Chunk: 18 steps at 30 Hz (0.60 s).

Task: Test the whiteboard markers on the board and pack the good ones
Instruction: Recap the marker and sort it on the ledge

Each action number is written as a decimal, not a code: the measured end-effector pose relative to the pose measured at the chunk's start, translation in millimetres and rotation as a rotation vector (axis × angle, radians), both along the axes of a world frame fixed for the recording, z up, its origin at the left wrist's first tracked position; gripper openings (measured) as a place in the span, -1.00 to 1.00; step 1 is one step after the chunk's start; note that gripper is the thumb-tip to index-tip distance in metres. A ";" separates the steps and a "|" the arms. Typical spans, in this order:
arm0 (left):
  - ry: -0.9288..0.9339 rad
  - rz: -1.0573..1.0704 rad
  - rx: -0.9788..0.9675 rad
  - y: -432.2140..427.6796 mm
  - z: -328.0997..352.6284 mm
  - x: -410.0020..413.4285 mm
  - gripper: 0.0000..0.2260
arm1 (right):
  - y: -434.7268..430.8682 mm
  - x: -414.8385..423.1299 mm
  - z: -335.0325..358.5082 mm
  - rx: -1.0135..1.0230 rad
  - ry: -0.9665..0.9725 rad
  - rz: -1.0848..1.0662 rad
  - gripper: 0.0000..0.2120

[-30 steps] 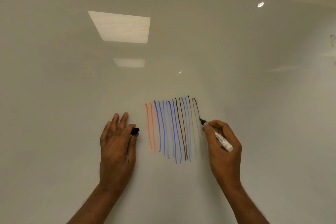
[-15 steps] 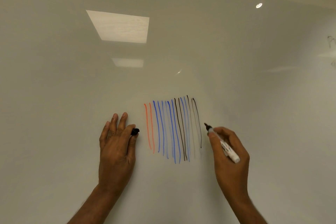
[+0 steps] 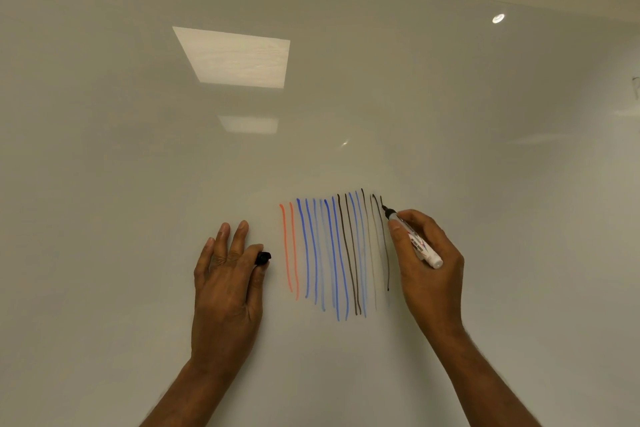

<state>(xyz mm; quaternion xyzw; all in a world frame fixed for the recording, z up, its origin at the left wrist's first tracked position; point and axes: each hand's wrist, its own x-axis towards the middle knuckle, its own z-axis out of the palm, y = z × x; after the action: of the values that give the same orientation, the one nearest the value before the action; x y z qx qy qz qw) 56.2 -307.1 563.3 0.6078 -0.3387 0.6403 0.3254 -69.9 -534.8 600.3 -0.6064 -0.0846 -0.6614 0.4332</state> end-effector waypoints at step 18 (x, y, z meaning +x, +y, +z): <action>0.050 -0.095 -0.004 1.8 2.0 -3.8 -0.71 | -1.7 -27.5 -118.6 0.217 0.238 -0.011 -0.74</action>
<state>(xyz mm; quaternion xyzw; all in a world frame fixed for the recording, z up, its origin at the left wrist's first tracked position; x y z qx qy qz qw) 52.3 -305.3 565.4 0.6062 -0.3574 0.6095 0.3651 -97.4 -536.6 481.7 -0.6305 0.0427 -0.5925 0.4996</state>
